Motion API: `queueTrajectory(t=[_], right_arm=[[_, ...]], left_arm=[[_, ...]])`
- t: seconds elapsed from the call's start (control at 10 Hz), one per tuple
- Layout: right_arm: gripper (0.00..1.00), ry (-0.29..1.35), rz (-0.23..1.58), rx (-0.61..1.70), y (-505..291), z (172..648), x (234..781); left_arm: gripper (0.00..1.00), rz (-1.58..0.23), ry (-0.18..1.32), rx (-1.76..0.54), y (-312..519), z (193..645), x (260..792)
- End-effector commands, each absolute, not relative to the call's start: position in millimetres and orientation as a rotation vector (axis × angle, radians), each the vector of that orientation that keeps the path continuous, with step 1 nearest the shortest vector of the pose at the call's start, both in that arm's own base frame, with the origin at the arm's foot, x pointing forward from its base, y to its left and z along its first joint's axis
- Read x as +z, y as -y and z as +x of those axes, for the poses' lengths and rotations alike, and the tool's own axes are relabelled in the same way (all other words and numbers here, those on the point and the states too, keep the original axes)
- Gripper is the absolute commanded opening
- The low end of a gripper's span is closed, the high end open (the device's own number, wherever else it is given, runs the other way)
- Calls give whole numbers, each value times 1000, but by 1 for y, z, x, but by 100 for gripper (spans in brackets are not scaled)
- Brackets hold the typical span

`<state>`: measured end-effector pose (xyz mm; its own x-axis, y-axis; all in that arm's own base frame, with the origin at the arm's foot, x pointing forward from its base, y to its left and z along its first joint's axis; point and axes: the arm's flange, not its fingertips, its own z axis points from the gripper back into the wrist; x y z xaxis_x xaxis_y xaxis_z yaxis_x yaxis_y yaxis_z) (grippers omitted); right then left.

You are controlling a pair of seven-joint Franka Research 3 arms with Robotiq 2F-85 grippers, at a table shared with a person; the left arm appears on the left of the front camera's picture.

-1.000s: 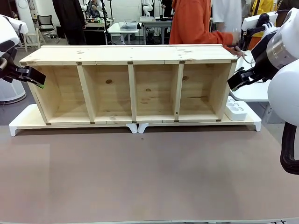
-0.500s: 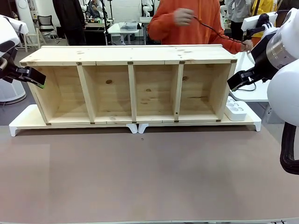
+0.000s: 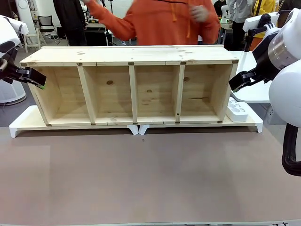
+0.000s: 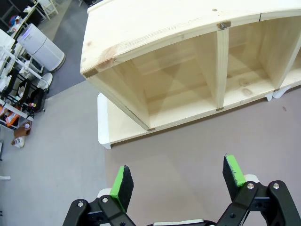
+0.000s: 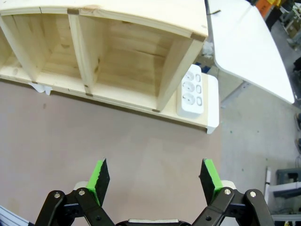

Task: Perform cable management.
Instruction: When the cord part of the Power Cable appears at the lower middle area of the table and stops, grasp the cord part of the Power Cable.

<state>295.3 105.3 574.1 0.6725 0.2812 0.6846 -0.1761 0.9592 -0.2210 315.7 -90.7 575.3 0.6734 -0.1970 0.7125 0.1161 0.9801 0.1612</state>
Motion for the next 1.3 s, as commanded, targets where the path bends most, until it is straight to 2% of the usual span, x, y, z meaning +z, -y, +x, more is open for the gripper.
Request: queueTrajectory(t=[0.0,1.2], right_arm=[[100,793,-142,260,-106,295,574],[100,793,-142,260,-106,295,574]], left_arm=[[100,106,812,-174,91,316,575],[100,106,812,-174,91,316,575]])
